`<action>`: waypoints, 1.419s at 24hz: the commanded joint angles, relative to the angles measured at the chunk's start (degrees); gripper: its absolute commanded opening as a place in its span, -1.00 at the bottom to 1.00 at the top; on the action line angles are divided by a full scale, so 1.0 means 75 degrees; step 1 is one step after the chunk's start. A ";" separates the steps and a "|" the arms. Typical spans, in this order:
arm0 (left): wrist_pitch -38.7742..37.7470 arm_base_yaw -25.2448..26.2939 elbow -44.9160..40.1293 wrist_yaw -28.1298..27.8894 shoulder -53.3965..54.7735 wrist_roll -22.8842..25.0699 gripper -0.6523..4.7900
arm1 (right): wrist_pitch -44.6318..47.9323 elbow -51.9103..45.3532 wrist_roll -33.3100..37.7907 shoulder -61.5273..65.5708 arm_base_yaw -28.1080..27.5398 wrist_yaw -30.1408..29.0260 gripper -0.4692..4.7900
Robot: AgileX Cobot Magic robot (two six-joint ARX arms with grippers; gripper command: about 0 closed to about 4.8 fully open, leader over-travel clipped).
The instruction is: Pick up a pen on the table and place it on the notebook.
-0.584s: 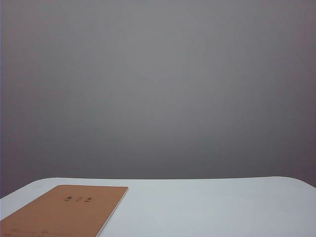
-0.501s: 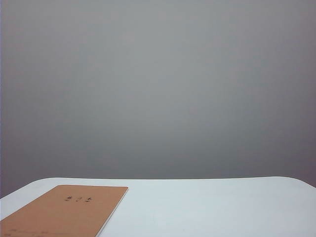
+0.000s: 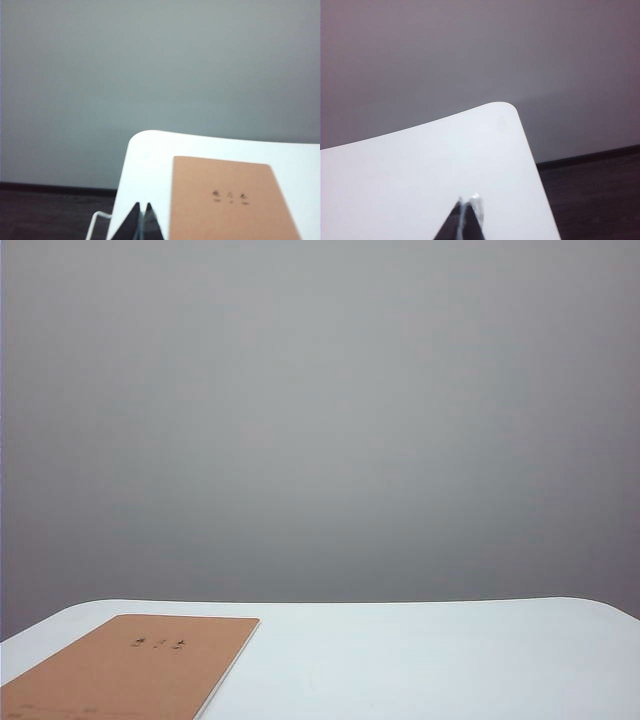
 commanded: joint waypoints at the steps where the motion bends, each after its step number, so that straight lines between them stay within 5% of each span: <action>1: 0.0460 0.0012 0.0047 0.0128 0.0000 -0.0481 -0.78 | 0.0175 -0.0032 -0.0006 0.0003 0.0000 -0.0096 -0.84; 7: 0.1046 0.0012 0.0160 0.0498 0.0000 -0.0906 -0.78 | 0.0294 0.0254 0.0020 0.0035 -0.0006 0.0079 -0.84; 13: 0.0915 0.0015 0.1469 0.0466 0.0152 -0.1000 -0.78 | 0.0571 0.1207 0.0152 0.0659 -0.0017 0.0659 -0.84; 21: 0.0128 0.0015 0.2996 0.0731 0.1763 0.0358 -0.78 | 0.1055 0.2742 -0.0414 0.2943 -0.0015 0.0644 -0.84; 28: -0.1676 0.0012 0.4642 0.1746 0.3617 0.1652 -0.78 | 0.1096 0.4564 -0.3191 0.5182 -0.0017 -0.0624 -0.84; 34: -0.3159 0.0012 0.6155 0.2183 0.5496 0.1993 -0.78 | 0.0341 0.6006 -0.3829 0.7050 -0.0026 -0.1810 -0.84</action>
